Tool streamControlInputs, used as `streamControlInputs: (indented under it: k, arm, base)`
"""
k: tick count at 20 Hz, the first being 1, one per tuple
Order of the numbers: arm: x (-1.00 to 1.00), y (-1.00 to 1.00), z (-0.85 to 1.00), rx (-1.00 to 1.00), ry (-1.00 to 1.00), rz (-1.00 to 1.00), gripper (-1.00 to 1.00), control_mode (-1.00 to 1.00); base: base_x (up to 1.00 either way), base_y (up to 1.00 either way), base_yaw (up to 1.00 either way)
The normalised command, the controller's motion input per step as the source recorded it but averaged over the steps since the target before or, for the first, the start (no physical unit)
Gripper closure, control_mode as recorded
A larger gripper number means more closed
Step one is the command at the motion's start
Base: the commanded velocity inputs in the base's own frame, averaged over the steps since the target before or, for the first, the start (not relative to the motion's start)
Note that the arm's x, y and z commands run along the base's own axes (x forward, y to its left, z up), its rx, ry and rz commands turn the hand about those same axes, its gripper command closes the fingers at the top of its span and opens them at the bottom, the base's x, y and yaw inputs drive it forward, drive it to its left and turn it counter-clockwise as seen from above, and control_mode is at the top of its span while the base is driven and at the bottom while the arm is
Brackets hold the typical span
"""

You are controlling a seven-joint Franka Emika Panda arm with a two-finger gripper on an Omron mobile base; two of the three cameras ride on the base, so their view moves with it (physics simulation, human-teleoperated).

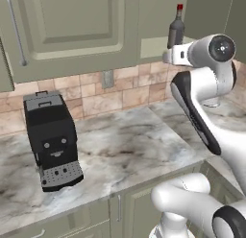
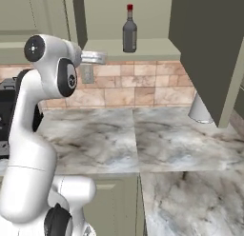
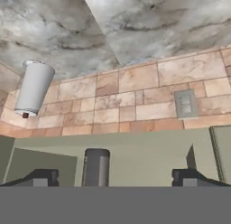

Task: There is a bowl on the dining counter. Grab a lemon wedge from the fridge and place it in the bowl. Then get the liquor bottle and glass cup from the cabinet and place them next to the bowl.

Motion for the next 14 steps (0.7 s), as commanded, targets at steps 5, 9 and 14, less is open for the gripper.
streamControlInputs:
  k: [5,9,14]
  arm:
    - [0.05,-0.38,0.78,0.01,-0.01,0.0,-1.0,-1.0]
    - [0.36,-0.08,0.49,0.0,0.0,0.0,-1.0,-1.0]
    - [0.55,-0.1,0.05,0.0,0.08,0.0,-1.0,-1.0]
  base:
    - [0.0,0.0,0.0]
    - [0.0,0.0,0.0]
    - [0.0,0.0,0.0]
